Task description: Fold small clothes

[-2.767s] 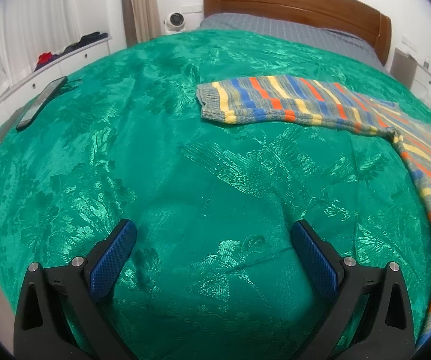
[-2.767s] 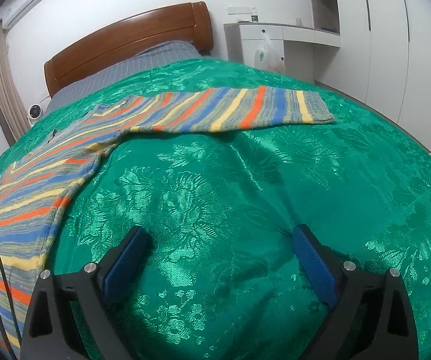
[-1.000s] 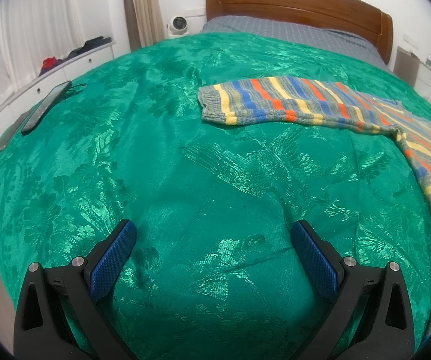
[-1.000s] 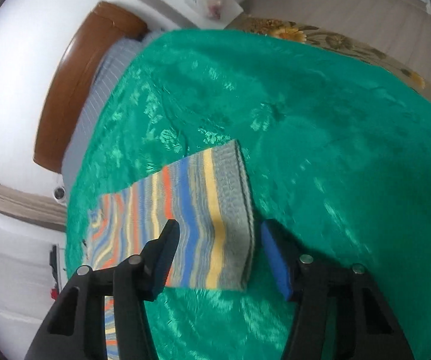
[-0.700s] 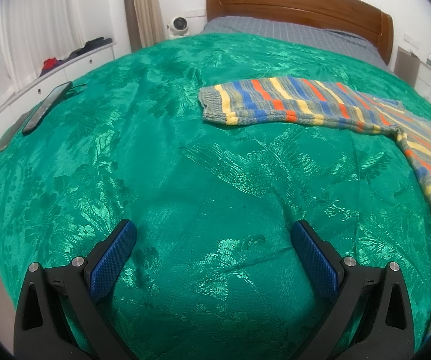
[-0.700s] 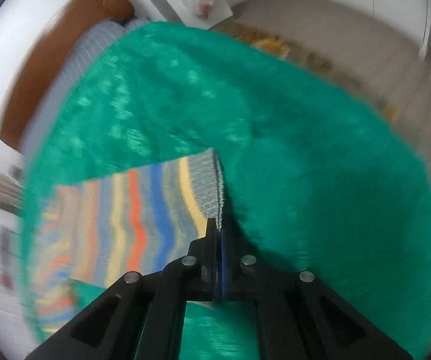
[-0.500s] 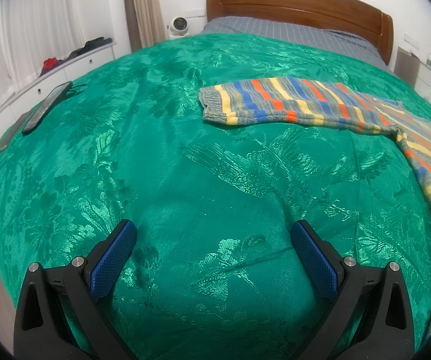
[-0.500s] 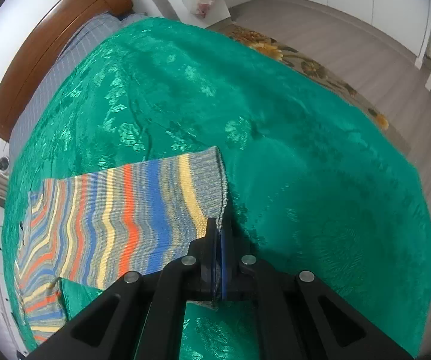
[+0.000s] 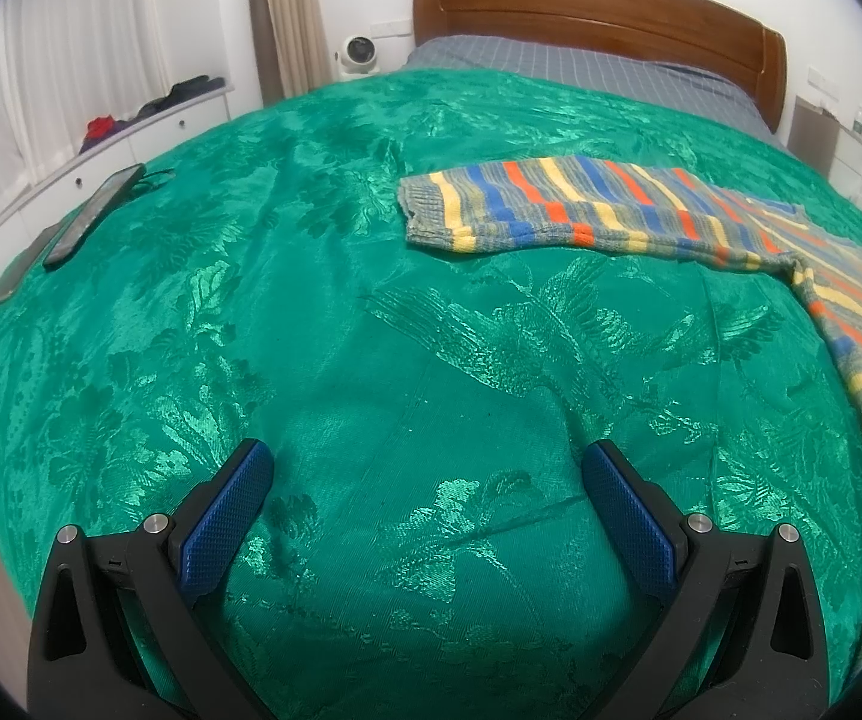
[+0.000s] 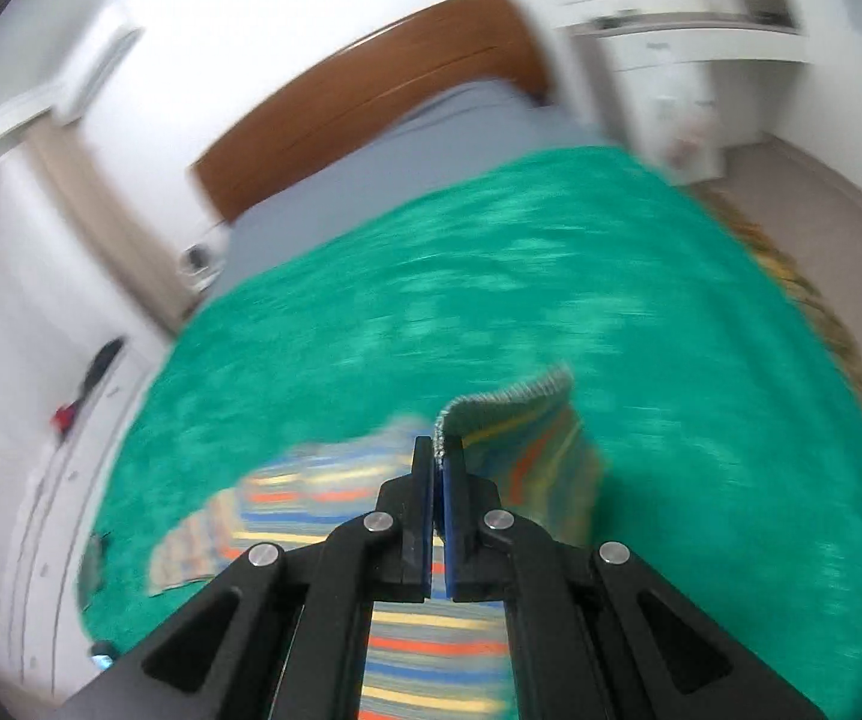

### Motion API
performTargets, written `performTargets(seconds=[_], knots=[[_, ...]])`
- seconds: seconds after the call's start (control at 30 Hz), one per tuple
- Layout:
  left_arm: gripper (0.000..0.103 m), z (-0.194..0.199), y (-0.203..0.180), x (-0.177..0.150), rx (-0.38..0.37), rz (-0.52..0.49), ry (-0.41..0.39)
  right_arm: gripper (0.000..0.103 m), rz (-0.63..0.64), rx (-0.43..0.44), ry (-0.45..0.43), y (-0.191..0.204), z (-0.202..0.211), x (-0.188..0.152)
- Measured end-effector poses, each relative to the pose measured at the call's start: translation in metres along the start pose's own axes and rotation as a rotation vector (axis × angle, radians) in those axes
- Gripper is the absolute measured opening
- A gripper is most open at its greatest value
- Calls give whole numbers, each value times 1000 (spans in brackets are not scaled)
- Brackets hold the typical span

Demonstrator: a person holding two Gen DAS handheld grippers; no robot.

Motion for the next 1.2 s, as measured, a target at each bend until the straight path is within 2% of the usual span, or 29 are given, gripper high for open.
performTargets(seconds=[0.13, 0.17, 0.2, 0.23, 0.27, 0.3, 0.37, 0.43, 0.6, 0.7, 0.83, 0.93, 1.07, 1.2], knots=[[103, 0, 0, 0, 1, 0, 0, 2, 80, 54, 76, 71, -58, -24], [103, 0, 0, 0, 1, 0, -1, 5, 85, 82, 100, 84, -74, -35], [103, 0, 0, 0, 2, 0, -1, 9, 62, 164, 155, 97, -97, -46], [103, 0, 0, 0, 1, 0, -1, 35, 28, 214, 209, 99, -112, -52], [103, 0, 1, 0, 1, 1, -1, 70, -40, 253, 285, 99, -131, -61], [103, 0, 0, 0, 1, 1, -1, 75, -105, 287, 316, 93, -142, -66], [103, 0, 0, 0, 1, 1, -2, 75, -170, 334, 302, 83, -143, -71], [103, 0, 0, 0, 2, 0, -2, 75, -167, 322, 271, 69, -137, -72], [103, 0, 0, 0, 5, 0, -4, 75, -31, 111, 189, 12, -110, -73], [103, 0, -1, 1, 7, 0, -6, 75, 49, -46, 138, -46, -87, -87], [103, 0, -2, 0, 9, 0, -10, 75, 72, -200, 80, -119, -60, -114], [103, 0, -2, 0, 9, 0, -10, 75, 69, -278, 24, -160, -39, -136], [103, 0, -2, 0, 9, 0, -11, 75, 46, -307, -37, -196, -14, -161], [103, 0, -3, 0, 11, 1, -14, 76, 31, -326, -72, -214, -12, -179]])
Point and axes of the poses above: each gripper's, at about its wrist camera, not at the fingertips, and z roughly against the way its jaws point, y to its left, x to its top, the point moved 2 cm from there along -z, roughly the way its jaws point, and after that the axes turned 13 degrees about -z, right-handed, at the moved point
